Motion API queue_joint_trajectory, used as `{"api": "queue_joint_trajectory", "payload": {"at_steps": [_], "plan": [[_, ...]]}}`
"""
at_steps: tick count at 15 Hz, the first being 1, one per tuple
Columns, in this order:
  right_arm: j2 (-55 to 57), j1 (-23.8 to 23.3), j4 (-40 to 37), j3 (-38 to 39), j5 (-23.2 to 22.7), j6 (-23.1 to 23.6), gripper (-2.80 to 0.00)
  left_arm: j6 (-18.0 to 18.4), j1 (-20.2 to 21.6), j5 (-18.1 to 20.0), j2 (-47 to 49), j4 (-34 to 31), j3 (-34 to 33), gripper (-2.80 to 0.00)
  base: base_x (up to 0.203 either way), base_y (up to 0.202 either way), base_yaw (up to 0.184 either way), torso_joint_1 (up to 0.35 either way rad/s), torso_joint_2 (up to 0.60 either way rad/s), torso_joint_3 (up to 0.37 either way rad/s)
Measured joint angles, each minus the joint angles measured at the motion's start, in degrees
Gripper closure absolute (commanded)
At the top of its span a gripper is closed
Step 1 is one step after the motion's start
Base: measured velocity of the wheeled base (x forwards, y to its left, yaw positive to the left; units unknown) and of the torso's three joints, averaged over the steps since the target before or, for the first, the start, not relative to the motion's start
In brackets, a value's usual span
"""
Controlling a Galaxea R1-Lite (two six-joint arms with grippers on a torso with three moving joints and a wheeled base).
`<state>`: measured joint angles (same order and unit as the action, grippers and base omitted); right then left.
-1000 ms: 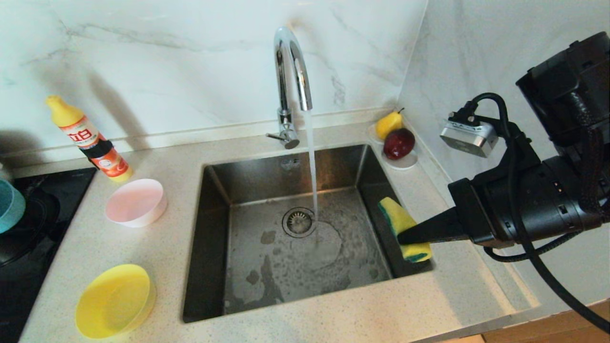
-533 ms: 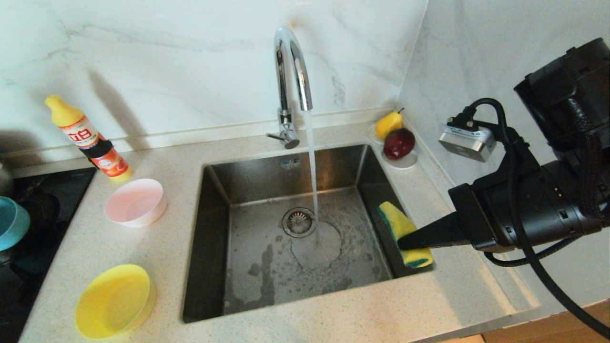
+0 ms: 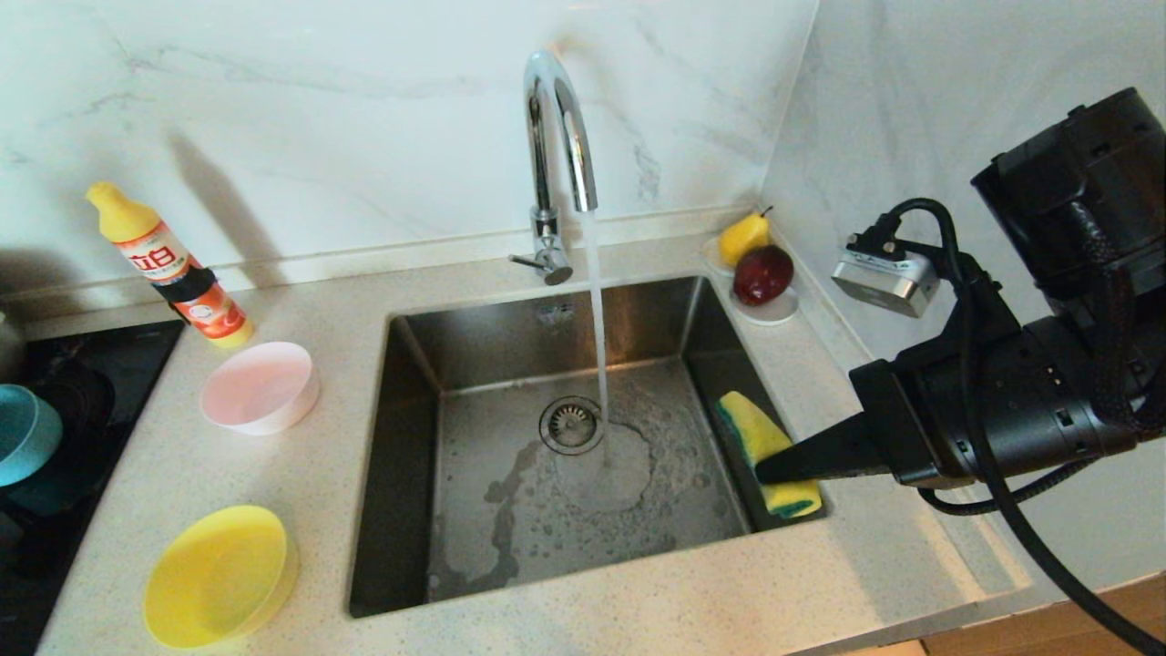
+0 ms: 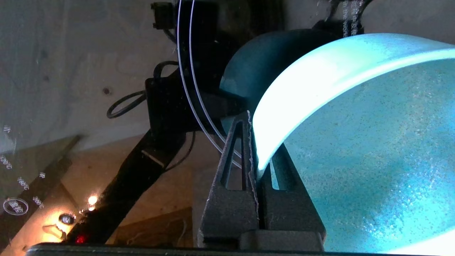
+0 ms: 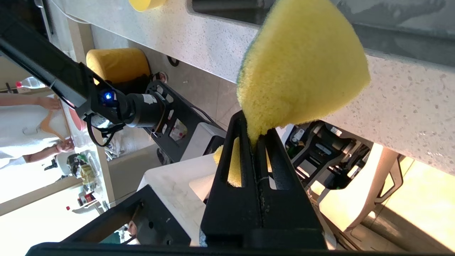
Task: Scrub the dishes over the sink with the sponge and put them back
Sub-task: Wash the bowl
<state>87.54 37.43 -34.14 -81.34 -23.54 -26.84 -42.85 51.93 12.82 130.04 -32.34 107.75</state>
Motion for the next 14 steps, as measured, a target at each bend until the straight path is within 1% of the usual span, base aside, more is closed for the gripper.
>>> {"api": "queue_joint_trajectory", "payload": {"at_steps": [1,2,4,5,10,11,13,14], "plan": [[0.0,0.0,0.8,0.3,-0.1,0.0,0.0,0.0,0.0,0.2,0.2,-0.8,0.7,-2.8,0.0,0.0,0.0,0.0,0.0,0.0],[0.0,0.0,1.5,0.7,-0.2,-0.1,0.0,0.0,0.0,1.5,0.3,-1.6,1.3,-2.8,0.0,0.0,0.0,0.0,0.0,0.0],[0.0,0.0,1.6,1.2,-0.2,-0.1,0.0,-0.3,0.0,5.6,0.1,-2.3,1.8,-2.8,0.0,0.0,0.0,0.0,0.0,0.0],[-0.1,0.0,1.6,1.4,-0.2,-0.1,0.0,-0.8,0.0,6.3,-0.1,-2.3,2.0,-2.8,0.0,0.0,0.0,0.0,0.0,0.0],[-0.4,0.0,1.7,1.2,-0.1,0.1,0.0,-1.1,0.2,6.6,-3.9,-2.5,2.0,-2.8,0.0,0.0,0.0,0.0,0.0,0.0],[-0.5,0.0,1.7,1.1,-0.1,0.1,0.0,-1.0,0.2,6.7,-5.5,-2.6,2.0,0.0,0.0,0.0,0.0,0.0,0.0,0.0],[-0.5,0.0,1.7,1.2,-0.1,0.0,0.0,0.1,0.2,7.0,-9.8,-3.4,1.8,0.0,0.0,0.0,0.0,0.0,0.0,0.0],[-0.6,0.0,1.6,1.3,-0.2,-0.1,0.0,1.4,0.2,7.3,-12.0,-4.4,1.7,0.0,0.0,0.0,0.0,0.0,0.0,0.0]]}}
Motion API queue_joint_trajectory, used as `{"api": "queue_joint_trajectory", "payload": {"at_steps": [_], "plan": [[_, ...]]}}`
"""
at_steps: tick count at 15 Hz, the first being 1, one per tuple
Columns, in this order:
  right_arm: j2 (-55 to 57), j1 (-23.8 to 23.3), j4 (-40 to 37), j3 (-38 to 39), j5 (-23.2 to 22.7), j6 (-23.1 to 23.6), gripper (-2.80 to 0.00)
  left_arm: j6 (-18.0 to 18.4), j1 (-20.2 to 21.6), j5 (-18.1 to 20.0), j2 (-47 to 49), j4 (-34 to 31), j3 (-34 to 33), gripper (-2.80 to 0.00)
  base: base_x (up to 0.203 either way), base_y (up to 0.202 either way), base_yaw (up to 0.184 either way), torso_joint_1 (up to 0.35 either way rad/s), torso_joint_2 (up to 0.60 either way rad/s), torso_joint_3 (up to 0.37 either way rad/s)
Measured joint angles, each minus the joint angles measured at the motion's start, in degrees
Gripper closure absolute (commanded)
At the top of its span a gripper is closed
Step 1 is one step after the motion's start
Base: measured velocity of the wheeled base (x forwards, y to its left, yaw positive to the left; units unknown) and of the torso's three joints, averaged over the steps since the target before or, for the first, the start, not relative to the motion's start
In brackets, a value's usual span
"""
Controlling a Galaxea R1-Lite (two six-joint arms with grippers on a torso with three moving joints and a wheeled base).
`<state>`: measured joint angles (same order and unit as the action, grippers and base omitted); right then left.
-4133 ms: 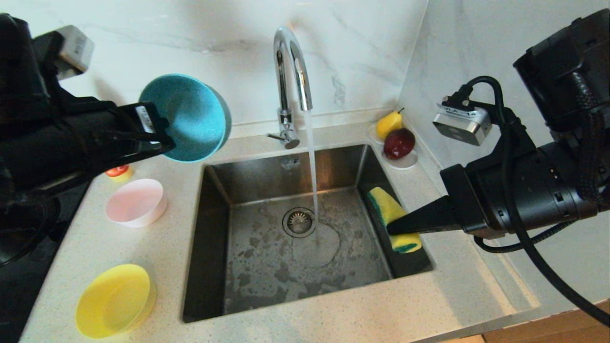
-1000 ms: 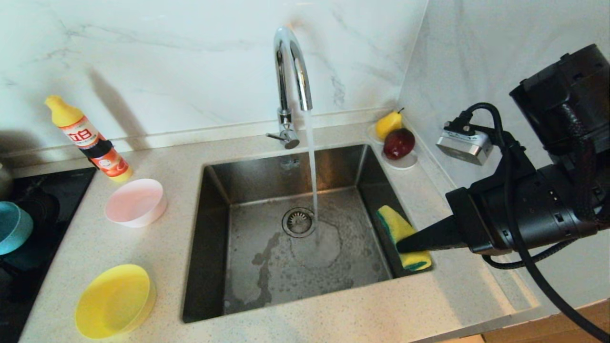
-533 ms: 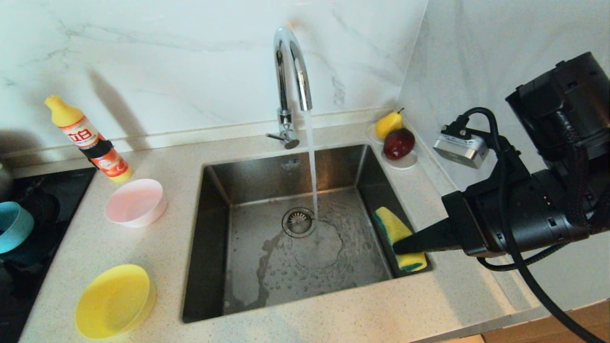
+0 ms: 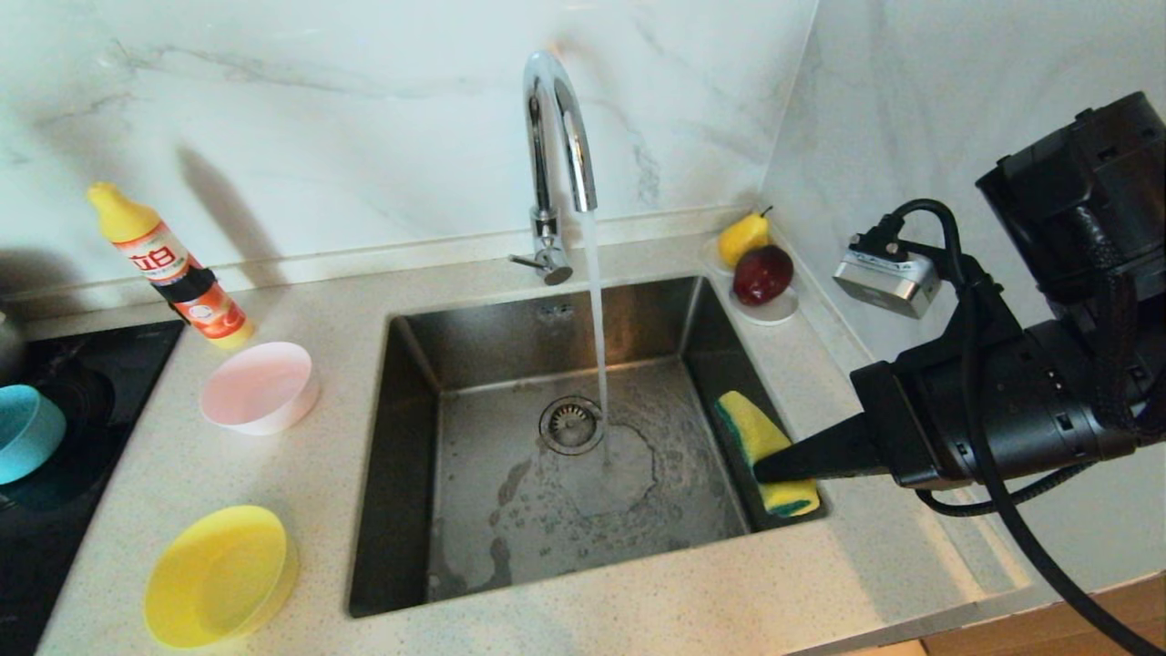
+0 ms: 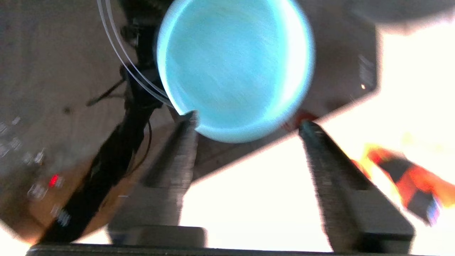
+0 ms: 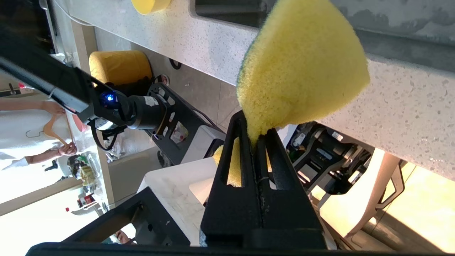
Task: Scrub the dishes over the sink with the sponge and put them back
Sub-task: Wash the bowl
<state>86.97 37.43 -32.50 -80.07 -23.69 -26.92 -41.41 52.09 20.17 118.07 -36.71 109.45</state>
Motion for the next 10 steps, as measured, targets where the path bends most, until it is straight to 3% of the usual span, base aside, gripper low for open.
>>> {"api": "queue_joint_trajectory", "payload": {"at_steps": [4,7,10], "plan": [[-0.5,0.0,0.0,0.2,0.0,0.0,0.0,6.1,-1.4,5.3,-9.3,-2.9,-0.8,0.0,0.0,0.0,0.0,0.0,0.0,0.0],[-0.9,0.0,0.0,0.1,0.1,-0.2,0.0,15.8,-6.9,5.9,-15.2,-11.7,-1.7,0.0,0.0,0.0,0.0,0.0,0.0,0.0],[-1.1,0.0,0.0,-0.1,0.2,-0.3,0.0,19.0,-13.0,5.1,-19.0,-14.9,-4.6,0.0,0.0,0.0,0.0,0.0,0.0,0.0]]}}
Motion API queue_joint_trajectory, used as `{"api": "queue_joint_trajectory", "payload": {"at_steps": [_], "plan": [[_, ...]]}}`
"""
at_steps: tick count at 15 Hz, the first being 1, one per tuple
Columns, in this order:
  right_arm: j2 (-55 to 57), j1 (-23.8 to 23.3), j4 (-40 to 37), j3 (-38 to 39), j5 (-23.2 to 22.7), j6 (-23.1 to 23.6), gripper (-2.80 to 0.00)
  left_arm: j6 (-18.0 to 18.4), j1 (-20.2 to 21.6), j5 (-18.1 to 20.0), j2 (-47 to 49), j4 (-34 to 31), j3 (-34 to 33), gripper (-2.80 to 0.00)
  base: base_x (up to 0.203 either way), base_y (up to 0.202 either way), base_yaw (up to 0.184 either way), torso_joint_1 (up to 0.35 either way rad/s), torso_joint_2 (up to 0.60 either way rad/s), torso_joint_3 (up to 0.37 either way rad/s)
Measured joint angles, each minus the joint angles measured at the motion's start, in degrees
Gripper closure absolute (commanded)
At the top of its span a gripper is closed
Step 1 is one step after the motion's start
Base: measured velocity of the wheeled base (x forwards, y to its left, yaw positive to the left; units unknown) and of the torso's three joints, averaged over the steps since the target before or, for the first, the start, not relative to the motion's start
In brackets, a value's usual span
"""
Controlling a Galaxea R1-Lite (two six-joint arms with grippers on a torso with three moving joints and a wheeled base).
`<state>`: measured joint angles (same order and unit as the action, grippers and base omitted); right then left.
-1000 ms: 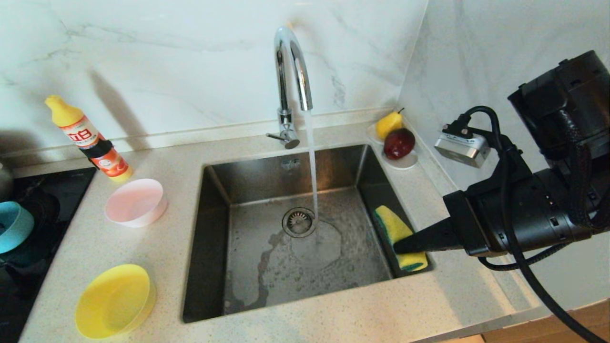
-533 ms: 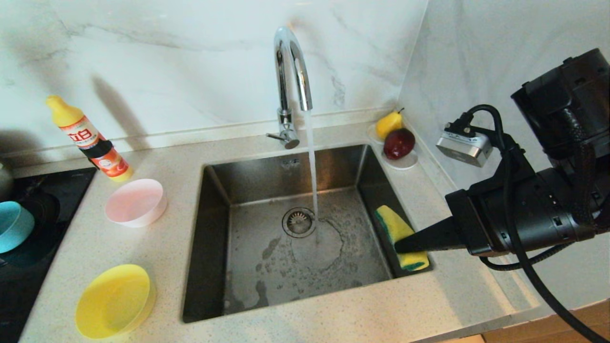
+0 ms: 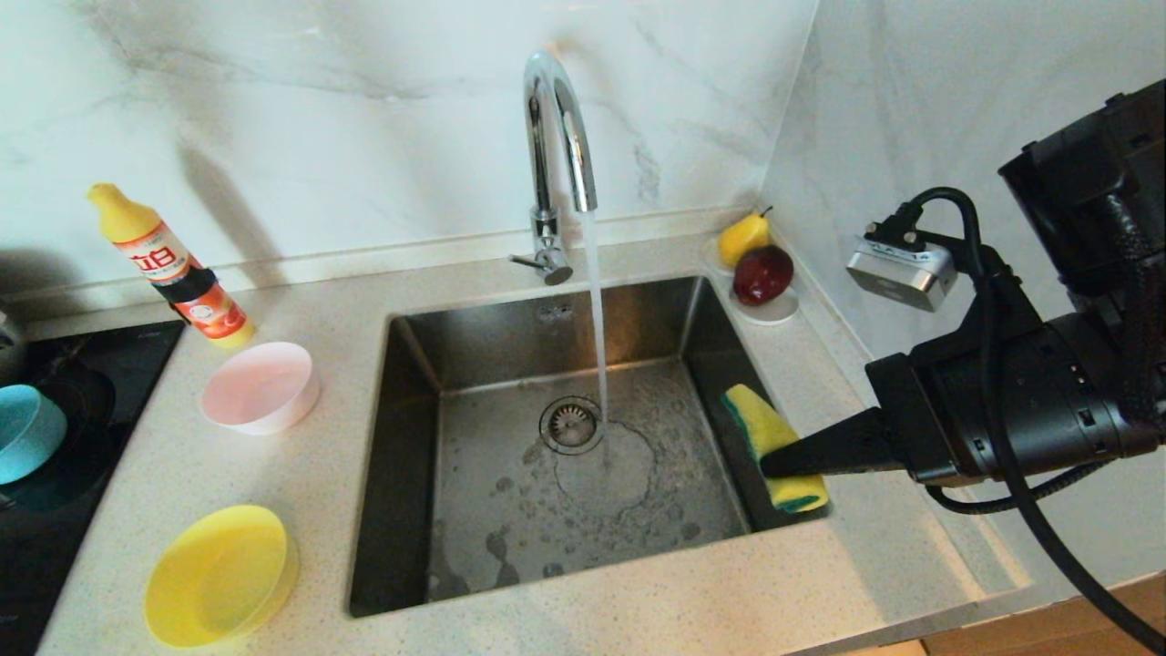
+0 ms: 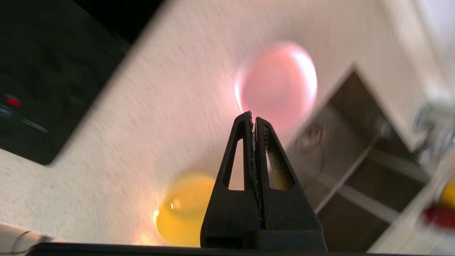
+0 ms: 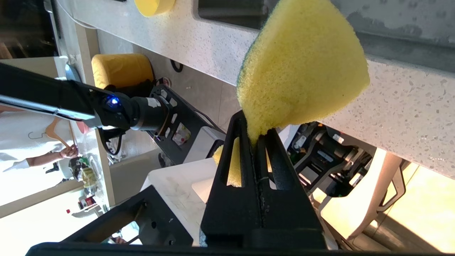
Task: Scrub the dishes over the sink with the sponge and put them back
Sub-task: Wash the bowl
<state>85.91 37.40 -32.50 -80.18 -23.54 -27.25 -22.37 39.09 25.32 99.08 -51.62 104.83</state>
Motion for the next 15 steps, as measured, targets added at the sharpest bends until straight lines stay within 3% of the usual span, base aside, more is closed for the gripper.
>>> {"api": "queue_joint_trajectory", "payload": {"at_steps": [2,3,4,6,7,12,15], "plan": [[0.0,-0.1,0.0,-0.1,0.0,-0.2,0.0,2.9,-4.8,-2.8,-1.4,0.3,-4.9,0.0,0.0,0.0,0.0,0.0,0.0,0.0],[0.0,-0.1,0.0,-0.2,0.0,-0.2,0.0,3.8,-8.0,-5.8,-1.7,1.1,-7.8,-0.71,0.0,0.0,0.0,0.0,0.0,0.0],[0.1,-0.1,0.0,-0.3,-0.1,-0.2,0.0,4.1,-10.7,-9.9,-1.9,2.9,-10.8,-2.8,0.0,0.0,0.0,0.0,0.0,0.0],[0.4,-0.1,0.0,-0.4,0.0,-0.2,0.0,4.3,-13.4,-15.6,-1.6,9.2,-15.4,-2.8,0.0,0.0,0.0,0.0,0.0,0.0],[0.5,0.0,-0.1,-0.4,-0.1,-0.2,0.0,4.3,-14.1,-16.6,-1.2,11.9,-16.8,-2.8,0.0,0.0,0.0,0.0,0.0,0.0],[0.3,0.0,-0.2,-0.2,0.2,-0.2,0.0,4.0,-14.7,-17.7,3.1,15.6,-17.9,-2.8,0.0,0.0,0.0,0.0,0.0,0.0],[-0.2,-0.3,-0.5,0.2,0.3,-0.2,0.0,0.8,-14.8,-18.6,5.9,19.2,-18.2,-2.8,0.0,0.0,0.0,0.0,0.0,0.0]]}}
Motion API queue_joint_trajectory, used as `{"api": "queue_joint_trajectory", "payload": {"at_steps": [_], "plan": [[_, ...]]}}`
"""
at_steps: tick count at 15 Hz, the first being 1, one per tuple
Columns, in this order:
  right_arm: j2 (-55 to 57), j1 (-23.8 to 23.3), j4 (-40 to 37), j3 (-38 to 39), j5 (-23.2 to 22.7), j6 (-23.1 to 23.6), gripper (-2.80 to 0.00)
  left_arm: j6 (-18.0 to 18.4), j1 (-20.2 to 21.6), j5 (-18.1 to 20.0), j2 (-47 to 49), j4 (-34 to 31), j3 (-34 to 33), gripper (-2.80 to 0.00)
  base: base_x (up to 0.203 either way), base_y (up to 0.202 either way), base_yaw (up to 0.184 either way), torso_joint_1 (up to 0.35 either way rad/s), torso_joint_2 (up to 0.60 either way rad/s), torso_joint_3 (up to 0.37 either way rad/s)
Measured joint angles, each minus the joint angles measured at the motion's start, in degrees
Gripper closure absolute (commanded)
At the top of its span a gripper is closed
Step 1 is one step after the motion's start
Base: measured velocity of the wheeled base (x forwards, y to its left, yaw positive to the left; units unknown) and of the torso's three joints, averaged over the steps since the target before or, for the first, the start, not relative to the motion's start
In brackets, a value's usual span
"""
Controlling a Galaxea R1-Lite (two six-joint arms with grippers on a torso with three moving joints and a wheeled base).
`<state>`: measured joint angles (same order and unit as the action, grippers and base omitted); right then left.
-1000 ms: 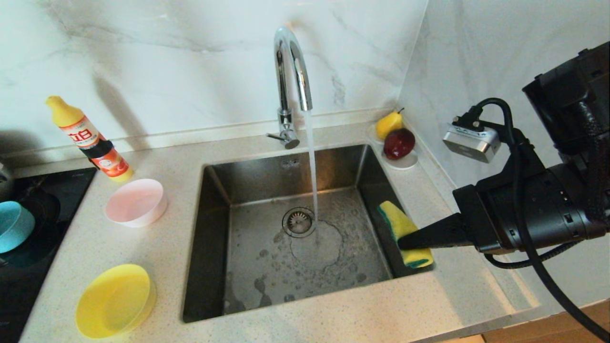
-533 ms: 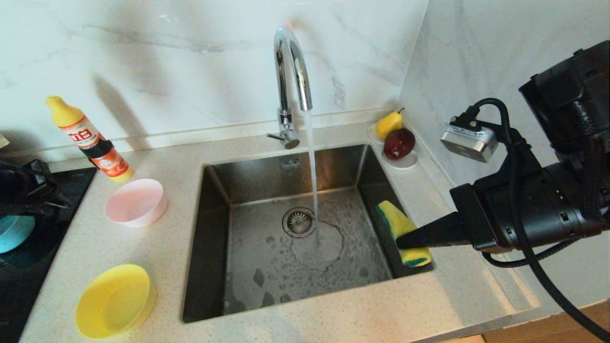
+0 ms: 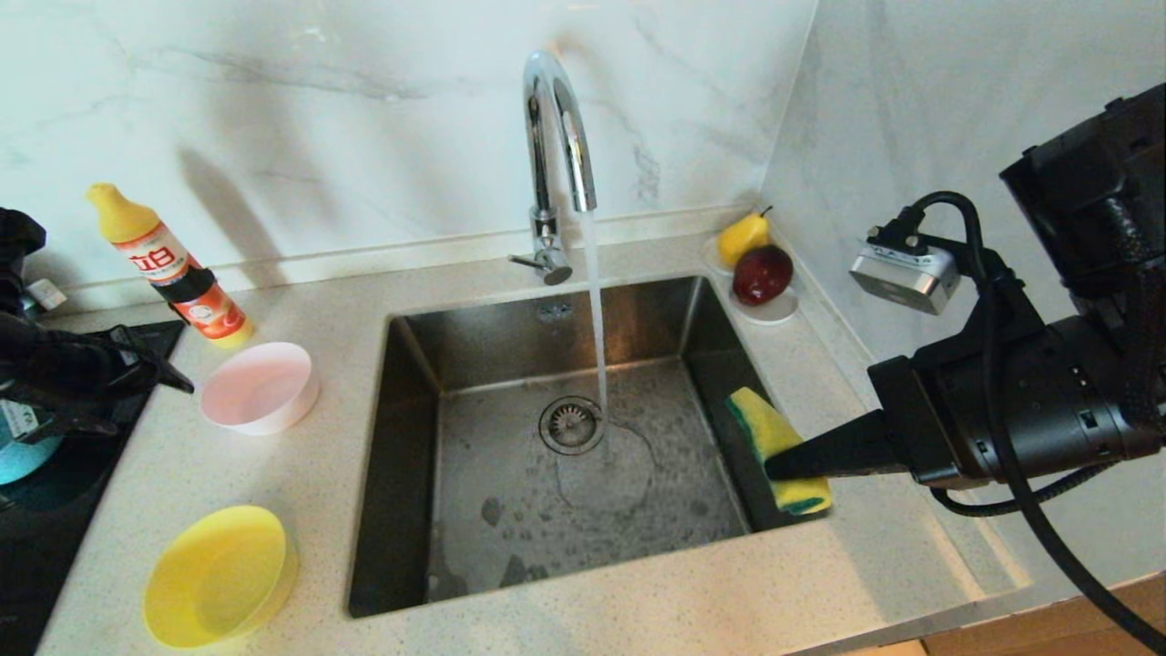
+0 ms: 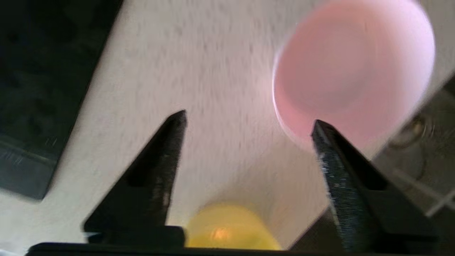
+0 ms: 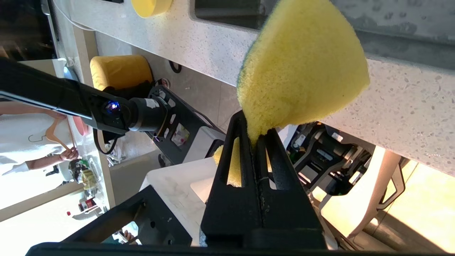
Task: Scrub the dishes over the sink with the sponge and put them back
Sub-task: Wash the bowl
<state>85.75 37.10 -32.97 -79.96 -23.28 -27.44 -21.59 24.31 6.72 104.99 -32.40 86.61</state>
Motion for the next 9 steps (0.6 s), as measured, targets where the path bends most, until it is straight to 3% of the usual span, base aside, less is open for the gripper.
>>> {"api": "queue_joint_trajectory", "payload": {"at_steps": [3,9], "plan": [[-0.4,0.0,0.0,-0.1,0.0,0.1,0.0,-0.3,0.0,-2.2,3.1,1.1,0.0,-2.8,0.0,0.0,0.0,0.0,0.0,0.0],[-0.7,0.0,0.0,0.1,0.0,0.0,0.0,-1.6,-1.5,-2.0,5.5,1.1,0.0,-2.8,0.0,0.0,0.0,0.0,0.0,0.0]]}}
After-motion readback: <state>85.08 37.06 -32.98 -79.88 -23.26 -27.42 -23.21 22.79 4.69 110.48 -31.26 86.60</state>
